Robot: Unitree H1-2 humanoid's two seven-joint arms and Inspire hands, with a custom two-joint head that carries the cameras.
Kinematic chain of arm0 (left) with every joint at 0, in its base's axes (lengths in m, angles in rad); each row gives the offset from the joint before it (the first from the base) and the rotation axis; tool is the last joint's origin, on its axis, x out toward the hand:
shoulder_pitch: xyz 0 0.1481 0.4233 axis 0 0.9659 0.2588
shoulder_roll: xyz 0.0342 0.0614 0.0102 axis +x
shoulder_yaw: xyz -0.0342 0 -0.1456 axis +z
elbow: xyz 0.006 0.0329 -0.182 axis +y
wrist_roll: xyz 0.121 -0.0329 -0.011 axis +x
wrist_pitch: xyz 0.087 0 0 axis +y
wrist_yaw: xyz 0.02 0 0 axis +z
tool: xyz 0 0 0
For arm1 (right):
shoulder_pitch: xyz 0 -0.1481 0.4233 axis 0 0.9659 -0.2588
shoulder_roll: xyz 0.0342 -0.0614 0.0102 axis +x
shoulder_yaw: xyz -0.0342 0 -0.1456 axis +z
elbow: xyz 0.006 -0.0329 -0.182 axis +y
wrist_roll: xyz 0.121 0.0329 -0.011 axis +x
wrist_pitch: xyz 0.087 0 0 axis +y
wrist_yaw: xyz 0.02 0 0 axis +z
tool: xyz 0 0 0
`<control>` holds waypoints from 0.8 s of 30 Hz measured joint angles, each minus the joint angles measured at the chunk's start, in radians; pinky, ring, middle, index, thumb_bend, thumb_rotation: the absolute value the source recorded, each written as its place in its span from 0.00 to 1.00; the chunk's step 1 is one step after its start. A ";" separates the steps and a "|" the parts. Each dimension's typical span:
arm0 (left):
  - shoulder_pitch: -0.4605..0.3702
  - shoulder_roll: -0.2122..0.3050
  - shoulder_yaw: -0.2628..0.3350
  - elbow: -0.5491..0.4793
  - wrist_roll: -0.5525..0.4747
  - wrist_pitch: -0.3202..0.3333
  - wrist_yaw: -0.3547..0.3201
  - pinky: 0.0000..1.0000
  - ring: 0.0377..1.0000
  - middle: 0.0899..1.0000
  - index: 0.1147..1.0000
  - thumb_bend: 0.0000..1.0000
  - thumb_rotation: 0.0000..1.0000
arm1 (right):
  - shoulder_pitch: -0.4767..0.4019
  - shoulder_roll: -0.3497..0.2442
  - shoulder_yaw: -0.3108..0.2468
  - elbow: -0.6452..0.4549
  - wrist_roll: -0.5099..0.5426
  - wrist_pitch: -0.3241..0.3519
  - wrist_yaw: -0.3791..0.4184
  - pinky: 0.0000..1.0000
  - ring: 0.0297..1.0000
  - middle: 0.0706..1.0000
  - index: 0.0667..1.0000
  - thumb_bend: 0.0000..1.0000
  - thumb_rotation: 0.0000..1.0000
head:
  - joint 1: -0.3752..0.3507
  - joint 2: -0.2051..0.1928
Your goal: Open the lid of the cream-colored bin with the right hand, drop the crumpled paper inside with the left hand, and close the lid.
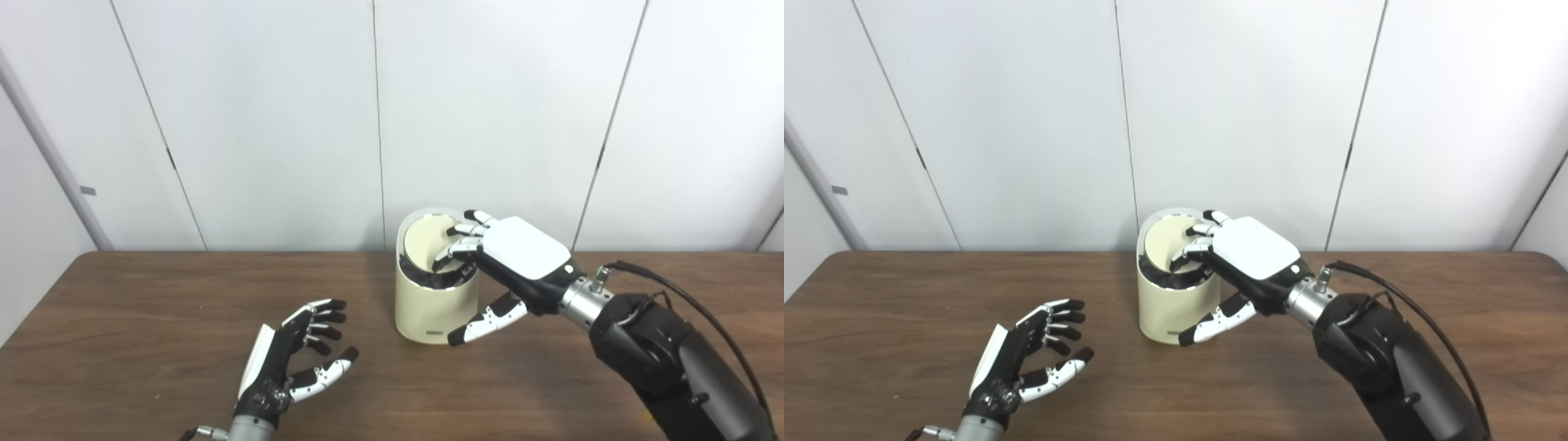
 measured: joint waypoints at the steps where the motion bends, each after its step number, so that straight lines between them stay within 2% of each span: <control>1: 0.000 0.000 0.000 0.000 0.000 0.000 0.000 0.54 0.63 0.69 0.73 0.54 0.09 | 0.006 0.003 -0.012 0.000 0.004 0.003 -0.001 1.00 0.91 0.75 0.75 0.69 0.69 | 0.000 0.000; 4: 0.000 0.001 0.001 0.000 0.000 0.000 0.000 0.55 0.63 0.69 0.73 0.54 0.09 | 0.023 0.015 -0.065 -0.004 0.035 0.045 -0.001 0.95 0.94 0.83 0.81 0.69 0.67 | -0.002 0.002; 6: 0.000 0.001 0.001 0.000 0.000 0.000 0.000 0.55 0.63 0.69 0.73 0.54 0.09 | 0.036 0.026 -0.104 -0.016 0.054 0.085 -0.001 0.92 0.94 0.86 0.85 0.68 0.66 | -0.003 0.003; 8: 0.000 0.001 0.000 0.000 -0.003 0.000 0.000 0.55 0.63 0.70 0.73 0.55 0.08 | 0.045 0.033 -0.123 -0.022 0.075 0.097 -0.003 0.86 0.91 0.88 0.88 0.67 0.64 | -0.002 0.003; 14: 0.000 0.001 0.000 0.000 -0.003 0.000 -0.002 0.55 0.63 0.69 0.73 0.55 0.08 | 0.091 0.061 -0.171 -0.009 0.148 0.083 -0.079 0.76 0.87 0.89 0.90 0.67 0.62 | 0.000 0.005; 20: 0.000 0.001 0.001 0.000 -0.003 0.000 -0.002 0.55 0.63 0.69 0.73 0.55 0.09 | 0.162 0.081 -0.218 0.002 0.246 0.079 -0.124 0.75 0.86 0.90 0.92 0.70 0.58 | -0.005 0.008; 24: 0.000 0.002 0.001 0.000 -0.003 0.000 -0.002 0.55 0.63 0.69 0.73 0.55 0.09 | 0.225 0.080 -0.233 0.005 0.288 0.078 -0.152 0.70 0.83 0.90 0.93 0.75 0.53 | -0.008 0.006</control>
